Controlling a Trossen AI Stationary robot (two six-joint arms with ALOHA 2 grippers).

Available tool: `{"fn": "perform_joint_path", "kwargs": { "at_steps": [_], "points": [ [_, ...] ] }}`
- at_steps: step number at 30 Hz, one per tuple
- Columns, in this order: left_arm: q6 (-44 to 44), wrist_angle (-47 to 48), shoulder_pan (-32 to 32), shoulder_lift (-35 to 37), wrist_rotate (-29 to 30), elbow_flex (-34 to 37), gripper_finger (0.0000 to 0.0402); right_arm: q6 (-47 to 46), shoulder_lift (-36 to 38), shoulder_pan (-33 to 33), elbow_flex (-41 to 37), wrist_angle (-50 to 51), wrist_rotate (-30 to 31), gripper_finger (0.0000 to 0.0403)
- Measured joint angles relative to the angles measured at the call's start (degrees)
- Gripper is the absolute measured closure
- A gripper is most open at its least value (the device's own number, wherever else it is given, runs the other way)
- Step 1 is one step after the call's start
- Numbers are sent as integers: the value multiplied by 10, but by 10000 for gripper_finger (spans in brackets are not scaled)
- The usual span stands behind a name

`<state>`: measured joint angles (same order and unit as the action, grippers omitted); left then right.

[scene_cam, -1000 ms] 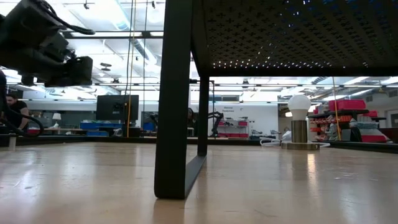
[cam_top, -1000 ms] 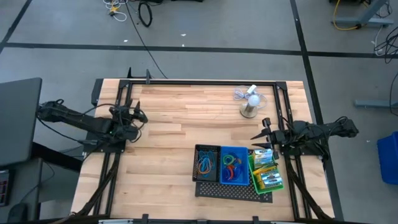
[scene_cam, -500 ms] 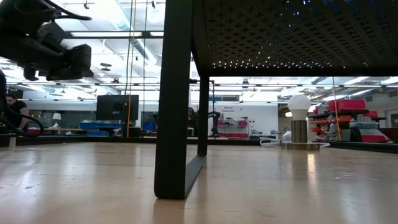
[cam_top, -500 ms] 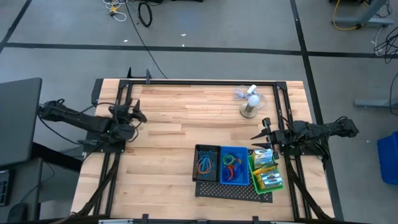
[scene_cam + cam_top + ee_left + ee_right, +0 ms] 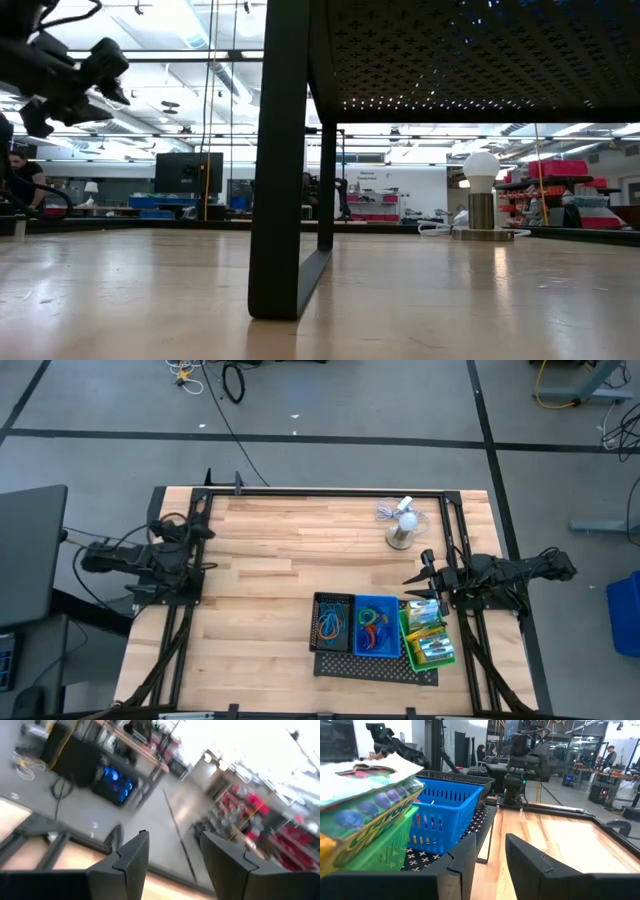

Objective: Pick & Place Office Desk Supplies
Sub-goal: Return to Home Position

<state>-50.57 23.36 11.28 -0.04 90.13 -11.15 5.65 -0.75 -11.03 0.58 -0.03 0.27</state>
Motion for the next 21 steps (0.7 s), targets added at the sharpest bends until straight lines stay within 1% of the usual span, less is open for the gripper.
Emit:
{"fn": "perform_joint_path", "kwargs": {
  "at_steps": [3,5,7,9,13,15,19,21],
  "points": [
    [-12,-33,-26,-1,-2,2,215,-6,0,0,0,0,0,289],
    [-40,-68,-39,-3,-7,15,215,-7,-3,0,0,0,0,289],
    [-76,-48,-45,-1,-5,39,215,-9,-3,0,0,0,0,289],
    [-79,-48,-57,-2,-3,52,215,-9,-7,0,0,0,0,289],
    [10,-39,-66,-10,-2,49,215,-16,-7,0,0,0,0,289],
    [94,-33,-63,-10,-2,47,215,-20,-7,0,0,0,0,289],
    [255,-33,-44,-10,-31,42,215,-18,-7,0,0,0,0,289],
    [280,-33,-36,-10,-32,47,215,-16,-7,0,0,0,0,289]
  ]
}}
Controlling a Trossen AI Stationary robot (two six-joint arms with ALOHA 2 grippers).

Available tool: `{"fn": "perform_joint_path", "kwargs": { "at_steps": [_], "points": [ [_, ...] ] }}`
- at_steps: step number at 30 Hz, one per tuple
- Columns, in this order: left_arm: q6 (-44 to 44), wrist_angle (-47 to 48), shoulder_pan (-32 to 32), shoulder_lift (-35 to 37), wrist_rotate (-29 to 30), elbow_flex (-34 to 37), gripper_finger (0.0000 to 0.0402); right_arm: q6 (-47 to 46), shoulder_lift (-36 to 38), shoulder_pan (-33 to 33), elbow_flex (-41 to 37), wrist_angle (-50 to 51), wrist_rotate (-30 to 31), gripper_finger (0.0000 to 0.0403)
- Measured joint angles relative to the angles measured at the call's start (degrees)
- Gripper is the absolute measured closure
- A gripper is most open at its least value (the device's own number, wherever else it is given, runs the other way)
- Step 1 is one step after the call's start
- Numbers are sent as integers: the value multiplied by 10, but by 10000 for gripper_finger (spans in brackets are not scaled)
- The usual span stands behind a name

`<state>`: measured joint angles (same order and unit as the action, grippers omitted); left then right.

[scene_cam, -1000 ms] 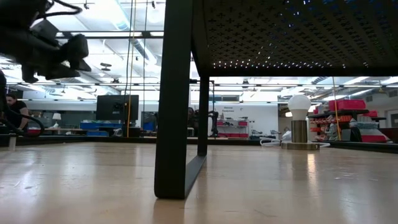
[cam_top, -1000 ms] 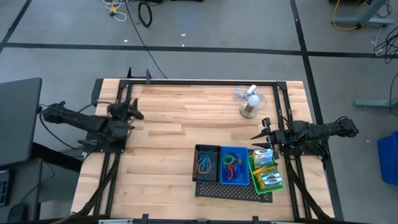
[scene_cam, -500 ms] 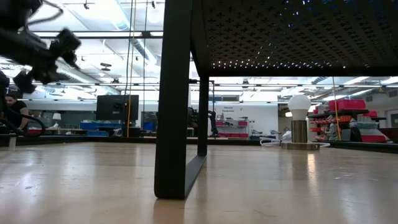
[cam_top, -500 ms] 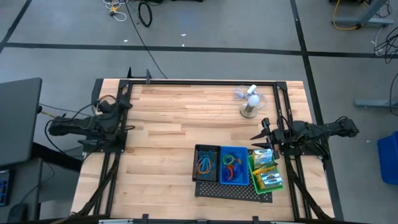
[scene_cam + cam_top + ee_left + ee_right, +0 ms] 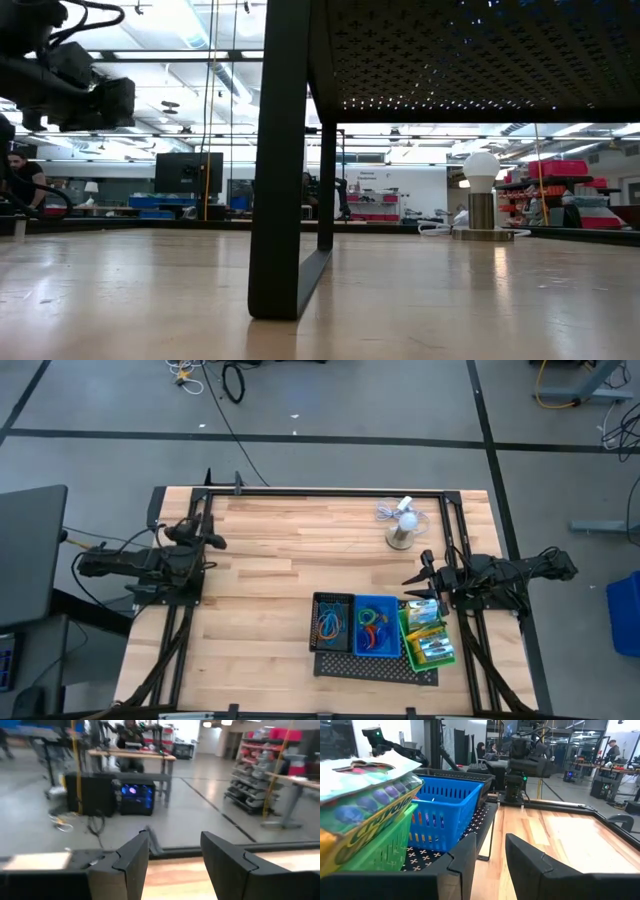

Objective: Pick & Place Office Desk Supplies
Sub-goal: Return to Home Position

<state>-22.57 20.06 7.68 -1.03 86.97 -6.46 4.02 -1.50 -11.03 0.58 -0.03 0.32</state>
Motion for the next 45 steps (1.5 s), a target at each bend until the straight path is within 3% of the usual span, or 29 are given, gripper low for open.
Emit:
{"fn": "perform_joint_path", "kwargs": {
  "at_steps": [7,32,45],
  "points": [
    [22,11,-6,0,30,-1,215,-2,0,0,0,0,0,289],
    [73,11,-10,-1,4,-1,215,18,0,0,0,0,0,289],
    [20,11,-10,-1,-74,-1,215,18,0,0,0,0,0,289]
  ]
}}
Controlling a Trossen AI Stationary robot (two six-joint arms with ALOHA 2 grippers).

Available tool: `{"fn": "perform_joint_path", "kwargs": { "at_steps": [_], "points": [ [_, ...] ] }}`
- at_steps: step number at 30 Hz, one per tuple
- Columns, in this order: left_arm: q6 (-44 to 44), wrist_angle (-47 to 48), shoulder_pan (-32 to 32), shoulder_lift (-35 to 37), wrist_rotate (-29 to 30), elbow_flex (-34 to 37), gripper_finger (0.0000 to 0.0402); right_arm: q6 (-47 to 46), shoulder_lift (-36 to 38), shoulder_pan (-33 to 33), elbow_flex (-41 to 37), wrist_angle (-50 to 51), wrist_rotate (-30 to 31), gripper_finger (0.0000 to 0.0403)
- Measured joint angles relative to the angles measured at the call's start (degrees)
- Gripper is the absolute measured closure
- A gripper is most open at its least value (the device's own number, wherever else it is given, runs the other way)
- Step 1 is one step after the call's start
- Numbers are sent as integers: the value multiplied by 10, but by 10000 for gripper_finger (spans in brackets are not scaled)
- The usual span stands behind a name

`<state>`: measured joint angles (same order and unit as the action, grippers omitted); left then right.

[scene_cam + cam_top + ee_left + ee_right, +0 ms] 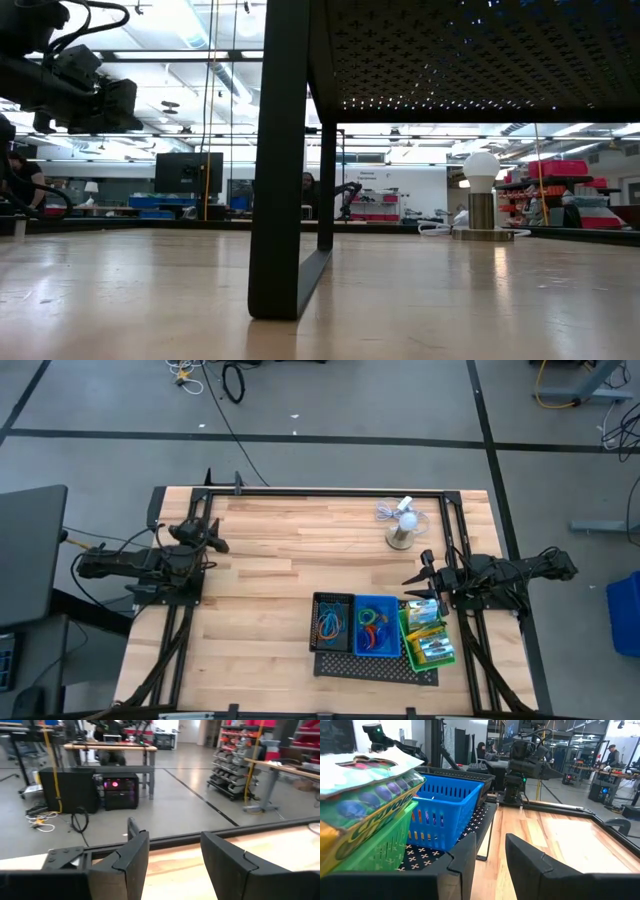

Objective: Pick & Place Office Desk Supplies
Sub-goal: Return to Home Position

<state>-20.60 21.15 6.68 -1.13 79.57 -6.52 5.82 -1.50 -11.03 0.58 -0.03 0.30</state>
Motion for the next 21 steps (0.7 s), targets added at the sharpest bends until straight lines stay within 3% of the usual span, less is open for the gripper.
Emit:
{"fn": "perform_joint_path", "kwargs": {
  "at_steps": [6,12,21],
  "points": [
    [22,0,0,0,-30,0,215,0,0,0,0,0,0,289],
    [112,0,0,0,-38,0,215,0,0,0,0,0,0,289],
    [110,0,0,0,-38,0,215,0,0,0,0,0,0,289]
  ]
}}
